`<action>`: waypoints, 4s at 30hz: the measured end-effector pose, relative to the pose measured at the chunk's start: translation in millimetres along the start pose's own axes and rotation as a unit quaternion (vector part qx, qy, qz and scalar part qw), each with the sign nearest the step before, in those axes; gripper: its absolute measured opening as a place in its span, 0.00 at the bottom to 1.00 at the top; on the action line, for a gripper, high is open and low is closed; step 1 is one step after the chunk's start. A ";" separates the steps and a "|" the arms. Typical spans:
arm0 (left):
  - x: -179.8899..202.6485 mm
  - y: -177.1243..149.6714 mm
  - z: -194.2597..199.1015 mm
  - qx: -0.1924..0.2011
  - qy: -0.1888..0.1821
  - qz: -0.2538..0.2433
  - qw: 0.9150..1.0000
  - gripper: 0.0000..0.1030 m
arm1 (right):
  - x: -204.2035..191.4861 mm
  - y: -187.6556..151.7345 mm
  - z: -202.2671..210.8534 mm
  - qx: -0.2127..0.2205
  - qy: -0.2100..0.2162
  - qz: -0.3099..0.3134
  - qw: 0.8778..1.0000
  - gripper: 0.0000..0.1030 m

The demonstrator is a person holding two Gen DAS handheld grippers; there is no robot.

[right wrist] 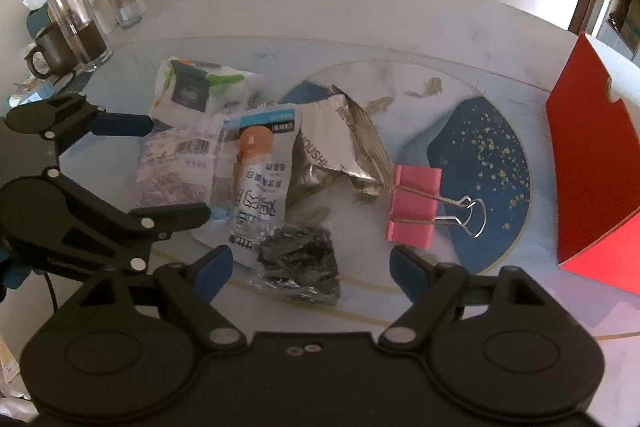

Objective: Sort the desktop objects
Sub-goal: 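Grasp the clear barcode snack bag with left tool while right tool grasps the black-item bag, then lift and carry both bags with both tools into the red shoebox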

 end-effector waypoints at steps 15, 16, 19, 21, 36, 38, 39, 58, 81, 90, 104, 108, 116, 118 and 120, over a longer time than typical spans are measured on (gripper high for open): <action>-1.2 1.2 -2.4 -0.002 -0.004 0.011 1.000 0.74 | 1.5 -5.0 -11.7 -0.023 0.009 -0.013 1.000 0.51; -1.4 1.4 -1.6 -0.002 -0.002 0.013 1.000 0.70 | 1.7 -4.9 -11.6 -0.023 0.009 -0.014 1.000 0.50; -3.9 0.8 0.1 -0.004 0.000 0.023 1.000 0.60 | 2.8 -4.5 -10.3 -0.021 0.009 -0.015 1.000 0.49; -5.0 -0.3 2.3 -0.002 -0.002 0.028 1.000 0.57 | 3.6 -4.2 -8.7 -0.020 0.009 -0.016 1.000 0.48; 1.2 -6.9 19.0 -0.005 0.012 0.062 0.998 0.52 | 14.3 -6.2 6.3 -0.008 0.005 -0.025 1.000 0.37; 3.1 -7.1 22.3 -0.004 0.011 0.066 0.998 0.52 | 15.4 -6.2 8.8 -0.007 0.005 -0.026 1.000 0.37; 4.1 -6.8 24.2 -0.004 0.011 0.069 0.998 0.52 | 16.1 -6.3 10.2 -0.006 0.006 -0.027 1.000 0.36; 42.3 26.9 63.7 0.018 -0.011 0.079 0.997 0.52 | 35.7 -7.2 54.4 0.023 0.014 -0.045 0.999 0.36; 104.9 113.4 60.2 0.057 -0.038 0.027 0.997 0.52 | 111.7 5.0 121.6 0.078 -0.024 -0.061 0.995 0.36; 130.7 152.4 51.7 0.075 -0.041 0.007 0.996 0.52 | 154.9 23.4 148.4 0.112 -0.033 -0.061 0.991 0.36; 175.0 215.3 24.2 0.088 -0.043 -0.027 0.995 0.52 | 220.2 48.5 160.3 0.138 -0.033 -0.063 0.988 0.36; 186.6 233.2 15.5 0.093 -0.044 -0.035 0.994 0.52 | 237.1 55.1 160.5 0.140 -0.037 -0.056 0.988 0.36; 202.4 264.7 -10.2 0.093 -0.044 -0.052 0.993 0.52 | 268.0 63.1 155.1 0.136 -0.041 -0.055 0.988 0.36; 202.6 273.1 -19.0 0.089 -0.043 -0.052 0.994 0.52 | 275.2 63.9 152.3 0.131 -0.042 -0.056 0.989 0.36; 201.8 280.4 -27.3 0.085 -0.046 -0.049 0.994 0.52 | 282.1 65.2 149.0 0.128 -0.045 -0.055 0.989 0.36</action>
Point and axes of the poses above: each gripper's, at about its wrist camera, not at the fingertips, and z roughly against the way its jaws point, x to its right, y to its top, the point moved 5 cm from there along -z, roughly the way its jaws point, and after that the axes turned 12 degrees about -z, right-handed, at the moved point
